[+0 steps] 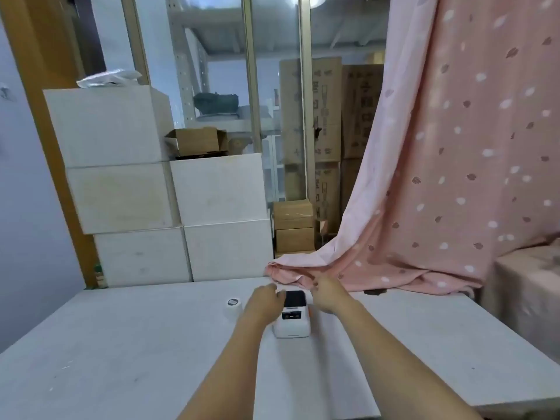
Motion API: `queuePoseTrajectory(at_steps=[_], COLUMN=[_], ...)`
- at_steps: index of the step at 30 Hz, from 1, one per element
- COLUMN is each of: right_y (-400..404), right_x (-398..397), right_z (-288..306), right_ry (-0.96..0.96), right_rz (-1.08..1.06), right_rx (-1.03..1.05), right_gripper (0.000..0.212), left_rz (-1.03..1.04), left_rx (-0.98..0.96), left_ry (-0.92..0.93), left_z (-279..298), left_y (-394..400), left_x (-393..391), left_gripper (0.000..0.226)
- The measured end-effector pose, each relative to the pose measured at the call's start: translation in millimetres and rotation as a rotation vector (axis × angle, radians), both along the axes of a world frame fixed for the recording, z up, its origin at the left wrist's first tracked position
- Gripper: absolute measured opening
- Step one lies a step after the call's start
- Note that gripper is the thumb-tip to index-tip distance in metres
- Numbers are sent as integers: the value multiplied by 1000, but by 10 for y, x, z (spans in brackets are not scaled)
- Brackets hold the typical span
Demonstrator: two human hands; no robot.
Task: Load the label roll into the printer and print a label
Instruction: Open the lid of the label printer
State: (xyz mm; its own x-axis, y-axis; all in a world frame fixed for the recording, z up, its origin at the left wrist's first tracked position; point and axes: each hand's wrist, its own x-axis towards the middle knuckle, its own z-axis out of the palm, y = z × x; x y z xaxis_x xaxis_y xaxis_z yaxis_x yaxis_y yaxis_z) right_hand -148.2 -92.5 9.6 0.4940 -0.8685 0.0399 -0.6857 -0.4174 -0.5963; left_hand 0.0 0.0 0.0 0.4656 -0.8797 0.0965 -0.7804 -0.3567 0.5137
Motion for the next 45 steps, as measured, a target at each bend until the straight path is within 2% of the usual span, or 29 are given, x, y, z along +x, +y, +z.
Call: queuePoseTrajectory(at_steps=[4, 6, 11, 15, 20, 23, 28, 31, 34, 37, 45], right_y=[38, 84, 175, 156, 163, 160, 214, 236, 257, 278, 262], right_x=[36, 85, 119, 83, 37, -1, 34, 27, 3, 5, 7], right_z=[-304, -475, -811, -868, -871, -840, -837, -826, -811, -814, -841], right_ry=[-176, -334, -591, -637, -683, -739, -675, -577, -509, -479, -458], right_rz=[-121, -188, -271, -262, -269, -273, -185, -51, 20, 43, 115], right_rx=[102, 169, 179, 168, 222, 268, 267, 310, 330, 321, 267], right_gripper=[34, 36, 31, 28, 20, 22, 52, 73, 81, 89, 87], left_rz=[47, 72, 160, 137, 142, 139, 124, 73, 46, 38, 32], left_rx=[-10, -71, -212, -254, -260, -272, -283, -333, -375, -383, -382], left_ry=[98, 186, 95, 209, 249, 195, 160, 240, 323, 301, 304], left_z=[-286, -462, -833, -812, -863, -842, -839, -856, -884, -913, -936], left_y=[4, 13, 66, 67, 66, 64, 106, 107, 131, 138, 128], left_x=[-75, -144, -191, -146, -111, -124, -163, -110, -80, -70, -54], left_gripper=[42, 50, 64, 90, 92, 88, 90, 71, 60, 61, 57])
